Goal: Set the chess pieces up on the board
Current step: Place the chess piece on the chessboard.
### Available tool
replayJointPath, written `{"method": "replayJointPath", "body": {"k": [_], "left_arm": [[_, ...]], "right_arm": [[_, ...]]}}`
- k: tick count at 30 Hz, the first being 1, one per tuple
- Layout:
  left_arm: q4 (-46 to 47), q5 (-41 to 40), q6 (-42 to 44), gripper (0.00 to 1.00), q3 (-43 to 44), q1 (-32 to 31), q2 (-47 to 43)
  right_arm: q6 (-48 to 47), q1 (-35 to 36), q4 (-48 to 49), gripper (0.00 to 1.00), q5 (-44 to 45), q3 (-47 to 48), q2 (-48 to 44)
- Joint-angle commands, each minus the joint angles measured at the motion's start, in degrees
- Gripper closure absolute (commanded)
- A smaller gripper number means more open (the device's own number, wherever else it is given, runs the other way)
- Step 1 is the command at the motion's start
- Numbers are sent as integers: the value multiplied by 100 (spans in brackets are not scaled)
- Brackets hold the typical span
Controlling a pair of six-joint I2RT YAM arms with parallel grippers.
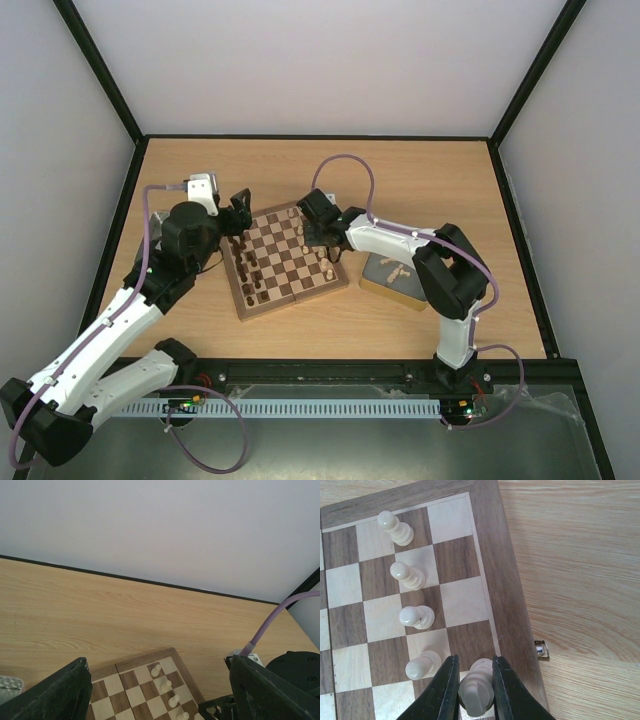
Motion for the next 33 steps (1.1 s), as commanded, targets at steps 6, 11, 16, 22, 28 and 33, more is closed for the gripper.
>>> {"method": "replayJointPath", "body": {"k": [6,11,16,22,28,33], "left_arm": [[149,-20,25,23,-78,46,7],[149,-21,28,23,-90,55,7],[157,-13,22,23,-98,65,6],[140,-6,29,23,-94,73,-21],[140,-13,30,23,-107,73,-30],[148,5,30,23,-98,77,-10]], "right_arm": [[195,49,500,86,609,130,103],[211,51,513,86,316,198,207],[227,48,434,84,209,174,213],[269,43,199,73,124,302,345],[336,47,81,66,244,499,98],[354,43,-16,66,482,554,-119]]}}
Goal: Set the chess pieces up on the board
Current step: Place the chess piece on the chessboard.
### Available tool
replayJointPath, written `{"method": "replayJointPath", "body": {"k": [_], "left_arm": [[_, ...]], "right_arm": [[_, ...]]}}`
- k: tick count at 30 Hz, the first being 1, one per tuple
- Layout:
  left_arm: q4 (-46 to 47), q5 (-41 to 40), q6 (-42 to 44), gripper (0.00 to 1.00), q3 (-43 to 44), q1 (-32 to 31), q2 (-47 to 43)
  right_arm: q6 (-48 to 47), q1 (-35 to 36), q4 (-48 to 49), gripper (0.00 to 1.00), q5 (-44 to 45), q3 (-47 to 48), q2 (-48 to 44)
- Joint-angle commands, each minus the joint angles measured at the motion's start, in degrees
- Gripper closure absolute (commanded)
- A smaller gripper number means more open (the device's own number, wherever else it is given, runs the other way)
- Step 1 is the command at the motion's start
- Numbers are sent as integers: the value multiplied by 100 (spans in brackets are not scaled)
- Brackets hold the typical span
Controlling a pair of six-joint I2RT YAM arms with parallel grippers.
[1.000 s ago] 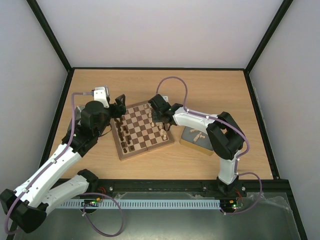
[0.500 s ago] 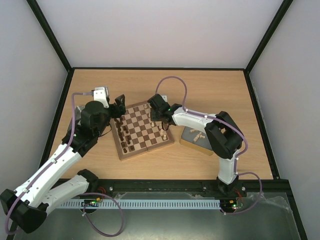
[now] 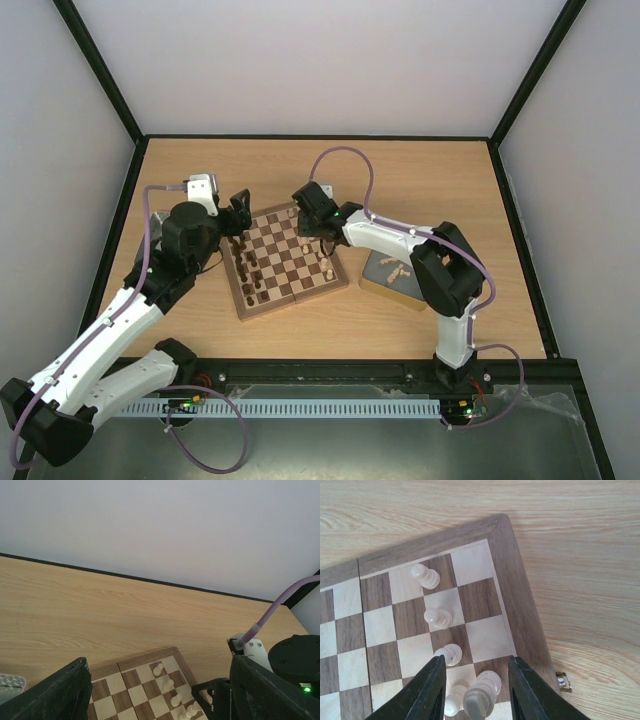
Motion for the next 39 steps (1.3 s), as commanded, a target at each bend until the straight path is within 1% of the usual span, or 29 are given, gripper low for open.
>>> {"method": "replayJointPath", "body": {"k": [1,6,14,17,26,33,39], "left_arm": [[148,6,21,23,-64,40,-21],[146,14,19,23,-73,42,-26],[154,35,19,23,-68,49,-7],[151,32,19,23,-73,50,-2],[155,32,19,23,-73,51,38],[164,49,19,23,-75,57,63],[168,50,10,23,-72,57,59]], "right_arm": [[78,32,-291,66,336,186,-350],[62,34,-370,66,192,164,-353],[-146,30,-553,66,-195,246,-9],[-189,32,-572,68,-193,281,72],[-331,33,-774,76,84,393,237],[-386,35,-856,78,349,351,233],[-424,36,-697,78,104,291,158]]}}
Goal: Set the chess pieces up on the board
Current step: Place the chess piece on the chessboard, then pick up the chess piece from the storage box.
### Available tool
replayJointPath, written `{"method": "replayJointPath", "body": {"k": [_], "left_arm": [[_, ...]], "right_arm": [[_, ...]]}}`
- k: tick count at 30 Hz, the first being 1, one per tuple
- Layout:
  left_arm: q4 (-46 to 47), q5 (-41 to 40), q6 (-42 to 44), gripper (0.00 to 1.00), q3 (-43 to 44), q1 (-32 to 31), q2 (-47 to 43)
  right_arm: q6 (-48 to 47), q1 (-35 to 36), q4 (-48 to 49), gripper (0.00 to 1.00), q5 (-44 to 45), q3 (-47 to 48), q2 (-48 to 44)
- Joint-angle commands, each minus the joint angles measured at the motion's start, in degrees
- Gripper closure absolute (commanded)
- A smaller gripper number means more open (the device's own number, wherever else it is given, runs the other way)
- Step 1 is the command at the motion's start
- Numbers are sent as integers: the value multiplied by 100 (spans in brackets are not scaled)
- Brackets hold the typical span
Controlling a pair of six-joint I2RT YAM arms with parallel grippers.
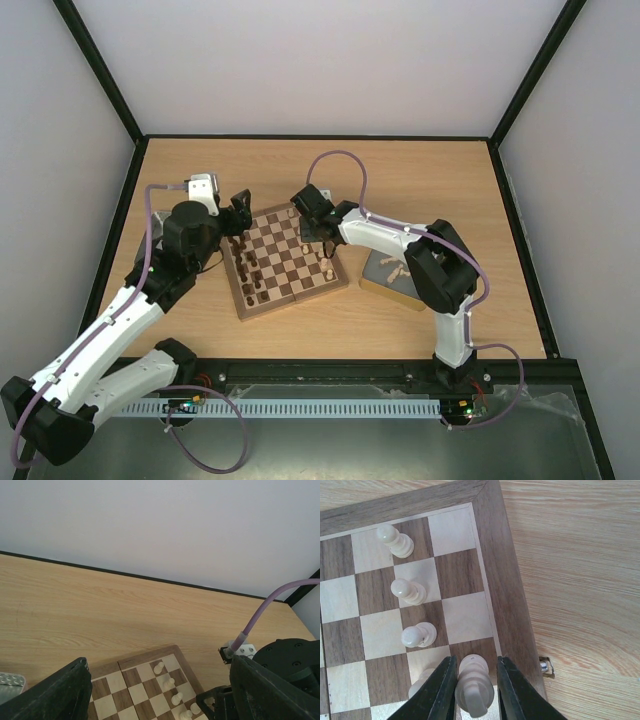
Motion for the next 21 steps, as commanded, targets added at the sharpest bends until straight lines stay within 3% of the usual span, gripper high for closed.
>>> {"method": "replayJointPath", "body": {"k": [1,13,21], "left_arm": [[162,12,17,23,-75,35,8],[162,25,12,23,-73,44,-7],[165,58,12,23,-90,40,-18]], "right_arm": [[-87,33,-37,78,15,69,-53],[176,40,244,65,-269,-55,-718],[1130,-145,560,63,1546,-1386,-2368]]}}
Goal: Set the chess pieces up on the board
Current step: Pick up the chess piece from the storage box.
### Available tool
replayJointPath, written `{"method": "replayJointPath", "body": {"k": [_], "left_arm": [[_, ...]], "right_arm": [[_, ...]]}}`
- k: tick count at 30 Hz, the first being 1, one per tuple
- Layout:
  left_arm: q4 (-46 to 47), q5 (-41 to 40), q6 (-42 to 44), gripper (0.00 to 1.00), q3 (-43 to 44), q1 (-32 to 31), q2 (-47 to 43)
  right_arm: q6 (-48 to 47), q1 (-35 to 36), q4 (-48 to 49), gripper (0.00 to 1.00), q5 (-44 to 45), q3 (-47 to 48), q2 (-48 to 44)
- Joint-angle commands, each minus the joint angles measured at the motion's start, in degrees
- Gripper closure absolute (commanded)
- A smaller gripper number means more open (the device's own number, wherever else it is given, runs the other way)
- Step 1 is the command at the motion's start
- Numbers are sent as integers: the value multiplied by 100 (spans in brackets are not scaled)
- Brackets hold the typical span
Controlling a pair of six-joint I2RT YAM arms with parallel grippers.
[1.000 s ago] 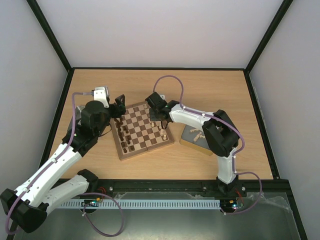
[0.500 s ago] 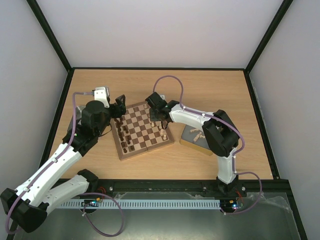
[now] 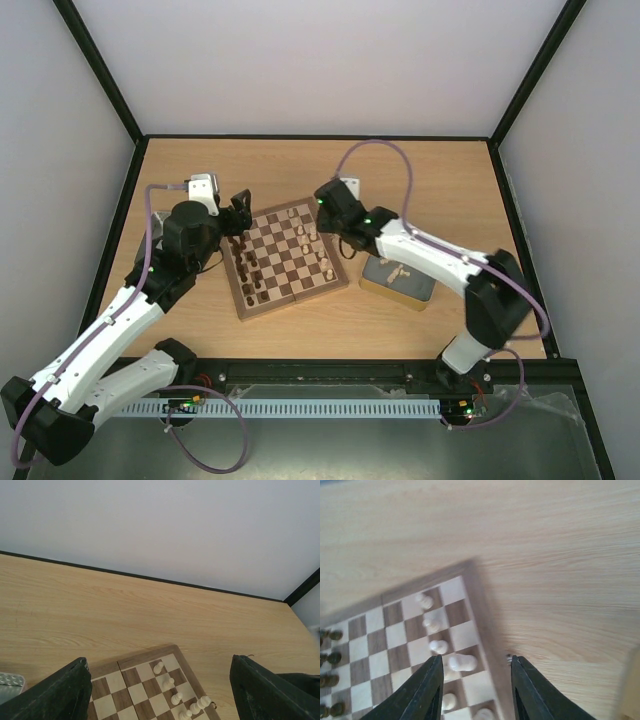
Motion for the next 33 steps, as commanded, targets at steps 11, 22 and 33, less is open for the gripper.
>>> {"method": "replayJointPath", "body": {"k": [11,22,33], "left_arm": [[259,212,-33,22,-75,44,126],[269,331,-60,22,-18,73,304],[253,427,-57,22,-21,136,357]], "right_arm": [[1917,-1716,-201,71,619,-2766,-2164],[2118,-2267,245,78,-315,-3232,-1520],[1988,-2278,452,73,-473,-3050,-837]]}}
